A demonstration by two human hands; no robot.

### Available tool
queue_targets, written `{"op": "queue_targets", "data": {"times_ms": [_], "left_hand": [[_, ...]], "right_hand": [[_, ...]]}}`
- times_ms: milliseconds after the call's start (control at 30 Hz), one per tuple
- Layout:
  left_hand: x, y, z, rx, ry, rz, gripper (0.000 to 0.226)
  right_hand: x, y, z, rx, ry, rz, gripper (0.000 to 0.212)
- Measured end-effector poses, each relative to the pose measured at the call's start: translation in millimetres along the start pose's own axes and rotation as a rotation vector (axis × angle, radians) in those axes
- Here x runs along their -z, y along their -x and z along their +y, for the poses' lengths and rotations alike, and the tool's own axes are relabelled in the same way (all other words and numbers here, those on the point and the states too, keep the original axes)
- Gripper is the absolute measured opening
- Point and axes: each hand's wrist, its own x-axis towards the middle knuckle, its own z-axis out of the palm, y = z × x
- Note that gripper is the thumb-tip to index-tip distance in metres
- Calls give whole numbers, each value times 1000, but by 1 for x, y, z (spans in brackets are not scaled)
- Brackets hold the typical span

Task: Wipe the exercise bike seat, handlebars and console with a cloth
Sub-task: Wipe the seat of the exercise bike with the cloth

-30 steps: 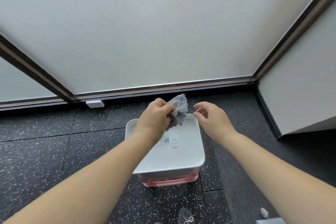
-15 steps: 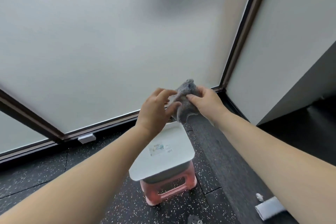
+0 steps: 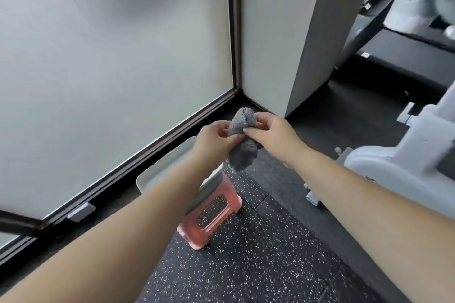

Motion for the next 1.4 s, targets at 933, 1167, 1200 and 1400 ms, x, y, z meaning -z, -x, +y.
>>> {"op": "queue_targets", "data": {"times_ms": [933, 1167, 1200, 1400], "left_hand": [[-368, 177, 90, -651, -703, -551, 48], [-481, 245, 128, -898, -742, -803, 51], [-498, 254, 134, -925, -753, -806, 46], [-589, 305, 167, -925, -622, -775, 23]], "right_hand": [[293, 456, 141, -556, 697, 827, 45], [348, 563, 162, -666, 613, 1024, 46], [358, 578, 164, -680, 608, 1043, 45], [438, 657, 178, -690, 644, 1066, 45]]}}
